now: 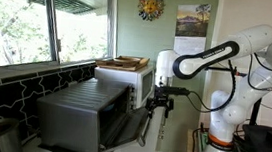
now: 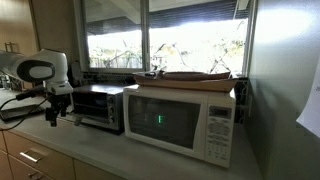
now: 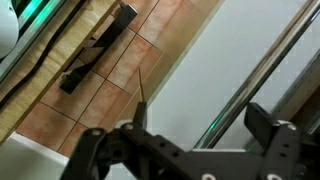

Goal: Open the oven door, then remove the blue bowl from the oven and close the oven

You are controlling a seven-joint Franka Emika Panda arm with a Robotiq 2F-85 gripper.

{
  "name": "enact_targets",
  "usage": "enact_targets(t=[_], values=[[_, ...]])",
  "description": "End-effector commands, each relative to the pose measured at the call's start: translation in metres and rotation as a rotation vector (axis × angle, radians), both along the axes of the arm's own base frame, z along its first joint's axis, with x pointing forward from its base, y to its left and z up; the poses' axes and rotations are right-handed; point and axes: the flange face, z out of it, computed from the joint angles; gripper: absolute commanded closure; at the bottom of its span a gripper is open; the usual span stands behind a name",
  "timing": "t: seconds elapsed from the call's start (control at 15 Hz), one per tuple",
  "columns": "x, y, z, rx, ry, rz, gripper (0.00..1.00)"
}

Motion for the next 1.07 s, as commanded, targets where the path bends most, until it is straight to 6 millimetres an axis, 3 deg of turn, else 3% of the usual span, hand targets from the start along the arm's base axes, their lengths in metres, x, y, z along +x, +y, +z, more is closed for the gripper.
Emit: enact_targets(t=[0.0,0.2,0.53,0.93,1.0], values=[[-0.008,-0.009,-0.004,-0.021,0.072,0.030,0.00],[-0.012,-0.013,-0.010,-0.042,0.109,0.012,0.00],[-0.009,-0.020,0.000,-0.020,0.046,-0.032,0.00],[0.020,-0.017,0.024,0.112,-0.174,-0.179,0.00],[0.014,-0.018,0.023,0.065,-0.124,-0.126,0.00]])
